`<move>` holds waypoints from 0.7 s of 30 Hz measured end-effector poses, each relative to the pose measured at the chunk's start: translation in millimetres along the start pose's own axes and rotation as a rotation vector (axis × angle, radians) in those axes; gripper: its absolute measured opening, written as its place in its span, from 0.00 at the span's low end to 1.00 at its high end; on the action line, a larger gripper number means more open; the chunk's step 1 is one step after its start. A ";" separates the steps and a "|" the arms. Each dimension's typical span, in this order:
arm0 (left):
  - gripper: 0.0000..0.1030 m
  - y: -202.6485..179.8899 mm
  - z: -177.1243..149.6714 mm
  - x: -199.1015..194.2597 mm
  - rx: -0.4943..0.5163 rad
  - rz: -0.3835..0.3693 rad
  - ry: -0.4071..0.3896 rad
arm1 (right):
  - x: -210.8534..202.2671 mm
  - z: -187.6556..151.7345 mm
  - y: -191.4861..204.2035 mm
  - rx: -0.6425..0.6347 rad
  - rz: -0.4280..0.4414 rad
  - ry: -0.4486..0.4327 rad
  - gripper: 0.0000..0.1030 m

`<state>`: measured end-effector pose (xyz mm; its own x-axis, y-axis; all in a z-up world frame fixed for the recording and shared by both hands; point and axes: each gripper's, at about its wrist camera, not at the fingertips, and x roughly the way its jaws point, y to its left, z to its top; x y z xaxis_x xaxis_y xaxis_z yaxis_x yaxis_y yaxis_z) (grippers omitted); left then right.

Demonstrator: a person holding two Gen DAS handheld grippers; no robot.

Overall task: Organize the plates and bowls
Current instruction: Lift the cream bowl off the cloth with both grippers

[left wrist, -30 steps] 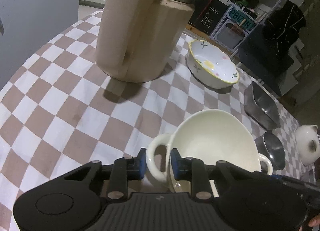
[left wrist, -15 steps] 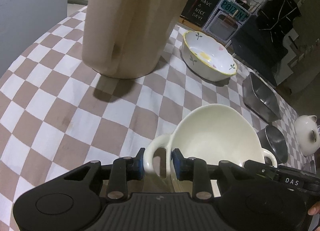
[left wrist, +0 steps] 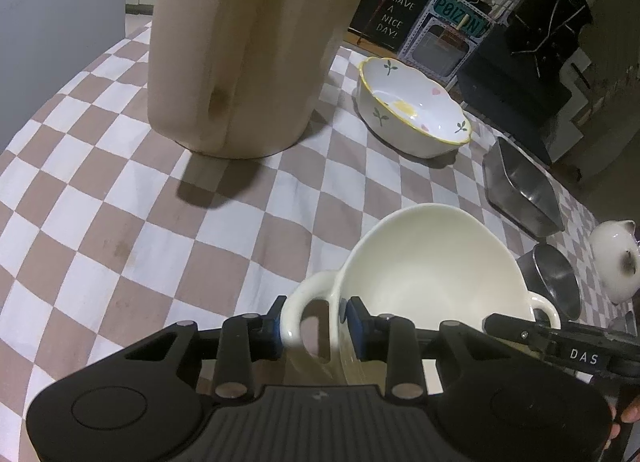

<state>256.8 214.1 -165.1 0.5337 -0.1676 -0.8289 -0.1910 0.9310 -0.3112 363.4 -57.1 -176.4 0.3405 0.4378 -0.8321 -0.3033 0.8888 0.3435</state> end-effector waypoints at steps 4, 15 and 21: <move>0.34 -4.2 -1.3 0.7 0.016 0.017 -0.005 | 0.6 0.8 3.2 0.003 -0.001 -0.007 0.26; 0.34 -10.8 -5.9 -0.9 0.090 0.028 -0.019 | 1.6 -2.4 6.3 -0.053 -0.010 -0.021 0.25; 0.36 -18.0 -7.9 -1.8 0.190 0.052 -0.014 | 1.9 -1.4 5.5 -0.058 -0.004 -0.019 0.25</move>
<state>252.7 195.1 -161.7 0.5386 -0.1145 -0.8348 -0.0607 0.9829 -0.1740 361.1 -51.5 -176.7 0.3588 0.4368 -0.8249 -0.3523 0.8817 0.3137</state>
